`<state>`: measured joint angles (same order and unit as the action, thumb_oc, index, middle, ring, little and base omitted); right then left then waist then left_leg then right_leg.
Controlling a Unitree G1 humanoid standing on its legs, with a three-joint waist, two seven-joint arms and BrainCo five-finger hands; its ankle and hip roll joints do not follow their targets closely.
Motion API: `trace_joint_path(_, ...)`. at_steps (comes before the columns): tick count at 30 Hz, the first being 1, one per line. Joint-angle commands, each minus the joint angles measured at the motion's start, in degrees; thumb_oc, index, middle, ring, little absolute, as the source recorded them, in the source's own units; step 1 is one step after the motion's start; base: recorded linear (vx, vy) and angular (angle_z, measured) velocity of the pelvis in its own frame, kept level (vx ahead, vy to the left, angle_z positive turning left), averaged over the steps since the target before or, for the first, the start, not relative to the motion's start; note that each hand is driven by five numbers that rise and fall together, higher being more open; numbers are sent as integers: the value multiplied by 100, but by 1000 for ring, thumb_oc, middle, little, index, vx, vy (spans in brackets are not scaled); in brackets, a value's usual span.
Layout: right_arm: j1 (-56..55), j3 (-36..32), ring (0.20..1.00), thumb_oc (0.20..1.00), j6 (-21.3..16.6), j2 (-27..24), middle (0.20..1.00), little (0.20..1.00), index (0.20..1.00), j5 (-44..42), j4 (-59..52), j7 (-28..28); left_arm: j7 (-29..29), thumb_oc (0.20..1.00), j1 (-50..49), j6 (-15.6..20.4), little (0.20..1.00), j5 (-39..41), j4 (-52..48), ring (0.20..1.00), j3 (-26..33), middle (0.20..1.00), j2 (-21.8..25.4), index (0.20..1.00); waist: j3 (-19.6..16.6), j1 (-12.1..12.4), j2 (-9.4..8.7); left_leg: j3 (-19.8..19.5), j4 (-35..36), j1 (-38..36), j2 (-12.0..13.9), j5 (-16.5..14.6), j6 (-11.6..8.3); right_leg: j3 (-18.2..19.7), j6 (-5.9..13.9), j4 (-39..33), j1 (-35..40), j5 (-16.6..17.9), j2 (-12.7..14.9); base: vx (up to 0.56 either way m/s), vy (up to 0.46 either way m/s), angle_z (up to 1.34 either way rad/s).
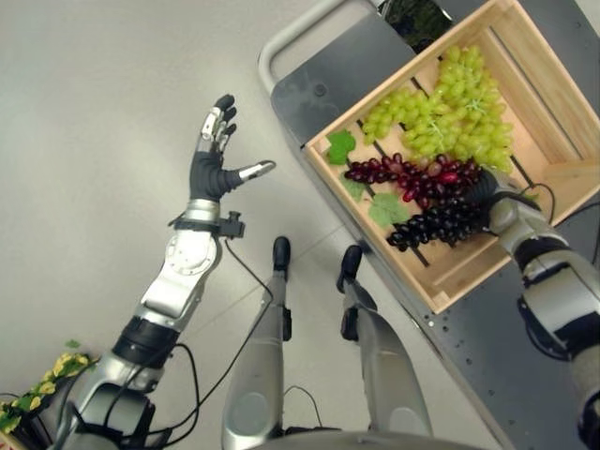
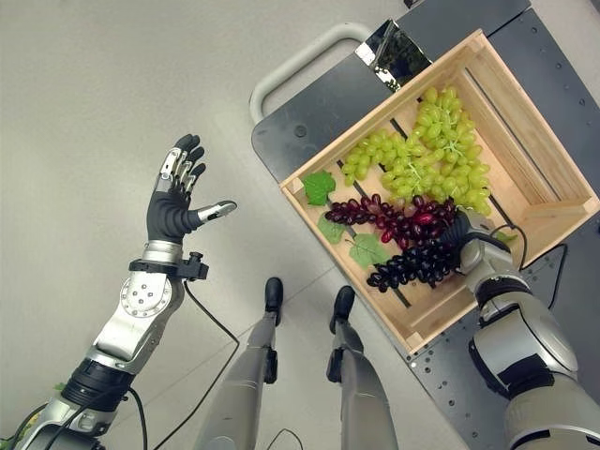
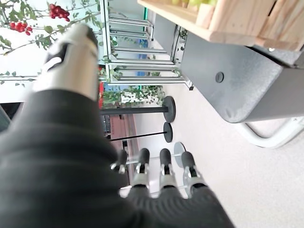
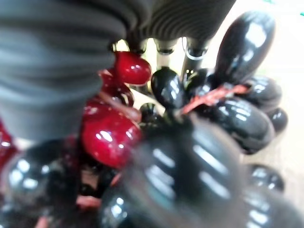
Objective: Pick up the fruits from the basket on one side to the basket on the other side
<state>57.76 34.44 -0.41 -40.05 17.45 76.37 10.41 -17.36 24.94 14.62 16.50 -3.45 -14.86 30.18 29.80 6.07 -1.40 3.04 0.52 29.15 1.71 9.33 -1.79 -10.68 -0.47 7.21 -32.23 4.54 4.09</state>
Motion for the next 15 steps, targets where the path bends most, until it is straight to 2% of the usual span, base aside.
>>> trace_joint_path(1, -184, 524, 200, 200, 380, -220, 200, 200, 200, 161, 612, -278, 40, 1000, 122, 182, 1000, -168, -682, 1000, 64, 1000, -173, 1000, -1, -67, 314, -6, -236, 41, -23, -166, -233, -84, 832, -228, -22, 536, 499, 0, 0, 0)
trace_joint_path(11, 54, 602, 200, 200, 353, -334, 200, 200, 200, -32, 417, -324, -12, 1000, 29, 165, 1000, -120, -732, 1000, 206, 1000, -170, 1000, -1, -164, 241, 29, -203, 25, -24, -176, -238, -35, 827, -272, -40, 565, 480, 0, 0, 0)
trace_joint_path(15, 44, 381, 200, 200, 285, -289, 200, 200, 200, -460, -4, -135, -42, 1000, -48, 135, 1000, -135, -719, 1000, 270, 1000, -147, 1000, -1, -229, 185, 45, -199, -76, 1, -214, -250, -21, 827, -274, 60, 528, 451, 0, 0, 0)
